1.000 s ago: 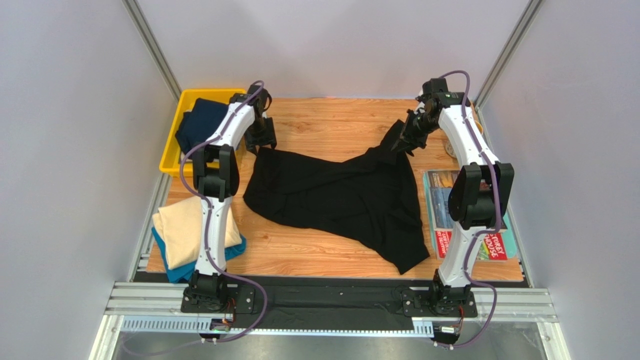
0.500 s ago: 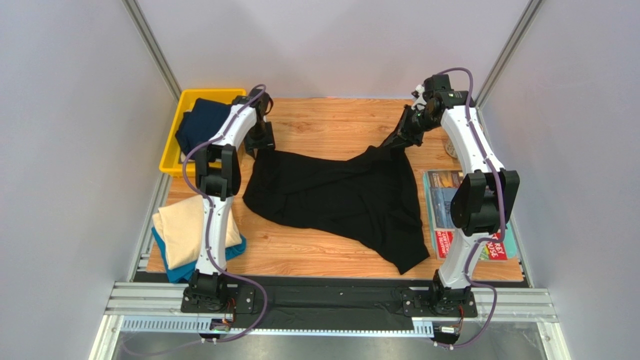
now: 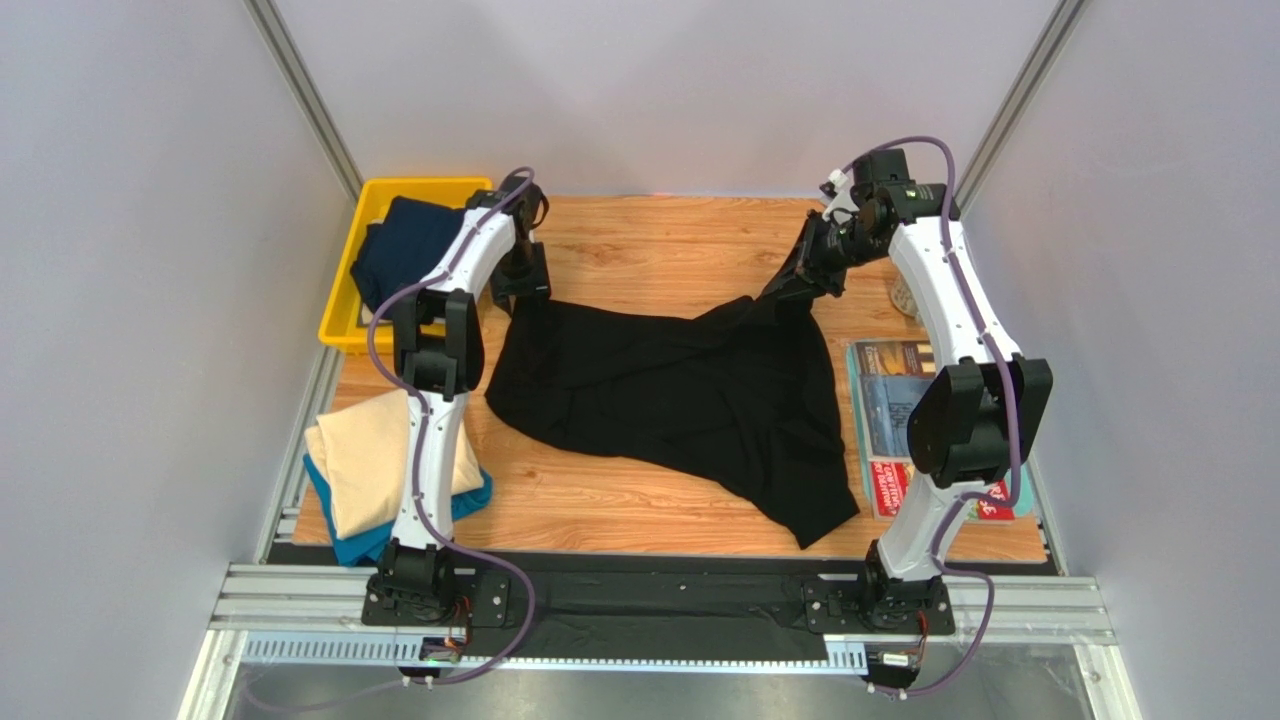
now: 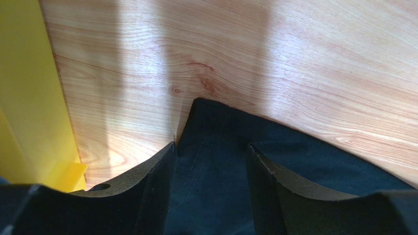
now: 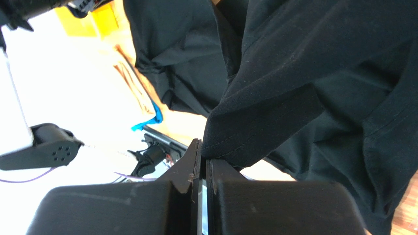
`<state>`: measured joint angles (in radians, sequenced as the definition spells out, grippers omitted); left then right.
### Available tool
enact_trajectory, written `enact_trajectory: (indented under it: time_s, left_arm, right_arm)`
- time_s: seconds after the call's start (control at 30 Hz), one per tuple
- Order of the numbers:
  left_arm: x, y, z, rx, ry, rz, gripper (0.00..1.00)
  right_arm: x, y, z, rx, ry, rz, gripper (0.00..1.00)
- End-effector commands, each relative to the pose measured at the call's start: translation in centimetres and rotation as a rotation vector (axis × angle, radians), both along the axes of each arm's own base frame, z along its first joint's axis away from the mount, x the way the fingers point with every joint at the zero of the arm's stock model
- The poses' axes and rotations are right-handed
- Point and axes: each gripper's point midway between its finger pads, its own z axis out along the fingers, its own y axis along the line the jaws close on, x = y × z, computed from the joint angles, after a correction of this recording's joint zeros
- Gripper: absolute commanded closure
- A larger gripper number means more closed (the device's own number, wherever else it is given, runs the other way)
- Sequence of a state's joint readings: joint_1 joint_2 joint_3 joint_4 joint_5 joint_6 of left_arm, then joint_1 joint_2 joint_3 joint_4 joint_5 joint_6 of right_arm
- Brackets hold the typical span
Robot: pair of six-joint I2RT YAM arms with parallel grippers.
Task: Fold and stack the t-shirts
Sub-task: Flatten the tshirt out
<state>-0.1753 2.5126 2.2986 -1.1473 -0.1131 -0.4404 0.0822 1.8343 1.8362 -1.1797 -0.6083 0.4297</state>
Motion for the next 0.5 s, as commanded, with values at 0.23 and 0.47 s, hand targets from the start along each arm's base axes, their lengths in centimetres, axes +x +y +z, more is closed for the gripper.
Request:
enact_trajectory:
  time_s: [0.23, 0.47]
  left_arm:
    - [1.5, 0.0, 0.8, 0.006, -0.050, 0.015, 0.39]
    - [2.1, -0.9, 1.4, -0.045, -0.079, 0.018, 0.40]
  right_arm:
    - [-2.5, 1.4, 1.5, 0.067, 0.002, 0.054, 1.00]
    - [-2.8, 1.5, 0.9, 0.064, 0.021, 0.067, 1.00]
